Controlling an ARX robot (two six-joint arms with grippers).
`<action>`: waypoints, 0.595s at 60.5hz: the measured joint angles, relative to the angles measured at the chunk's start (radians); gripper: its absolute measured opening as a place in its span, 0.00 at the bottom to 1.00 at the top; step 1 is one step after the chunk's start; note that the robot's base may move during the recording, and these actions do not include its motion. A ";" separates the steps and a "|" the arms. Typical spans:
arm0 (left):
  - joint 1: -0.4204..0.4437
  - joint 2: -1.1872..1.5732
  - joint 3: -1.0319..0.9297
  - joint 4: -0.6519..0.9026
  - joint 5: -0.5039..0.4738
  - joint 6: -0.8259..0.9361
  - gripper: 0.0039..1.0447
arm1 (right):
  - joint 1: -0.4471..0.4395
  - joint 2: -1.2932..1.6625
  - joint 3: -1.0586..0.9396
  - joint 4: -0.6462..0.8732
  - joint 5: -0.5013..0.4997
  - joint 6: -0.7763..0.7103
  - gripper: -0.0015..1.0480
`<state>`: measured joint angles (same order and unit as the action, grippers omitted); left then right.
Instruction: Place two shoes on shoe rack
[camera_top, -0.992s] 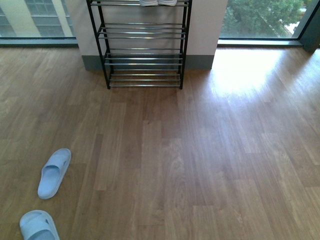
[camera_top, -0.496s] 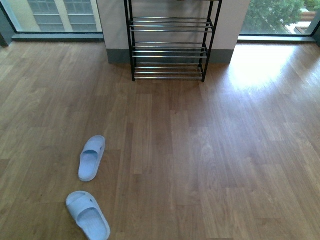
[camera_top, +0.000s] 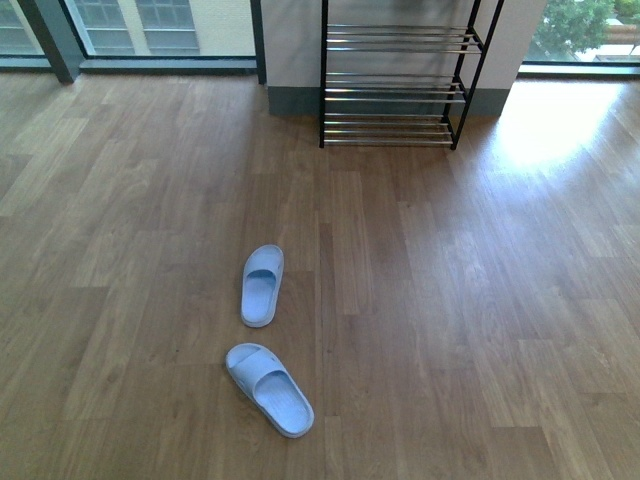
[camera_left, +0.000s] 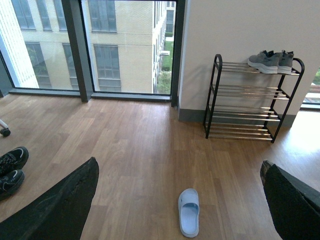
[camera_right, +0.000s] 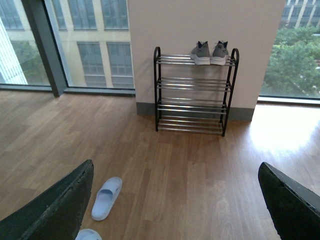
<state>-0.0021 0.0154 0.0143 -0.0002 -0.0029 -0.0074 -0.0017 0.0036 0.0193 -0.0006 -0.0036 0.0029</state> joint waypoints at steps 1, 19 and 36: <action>0.000 0.000 0.000 0.000 0.000 0.000 0.91 | 0.000 0.000 0.000 0.000 0.000 0.000 0.91; 0.000 0.000 0.000 0.000 0.003 0.000 0.91 | 0.000 0.000 0.000 0.000 0.003 0.000 0.91; 0.000 0.000 0.000 0.000 0.003 0.000 0.91 | 0.000 0.000 0.000 0.000 0.003 0.000 0.91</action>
<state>-0.0021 0.0154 0.0143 -0.0002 -0.0002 -0.0071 -0.0017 0.0040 0.0193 -0.0006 -0.0002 0.0029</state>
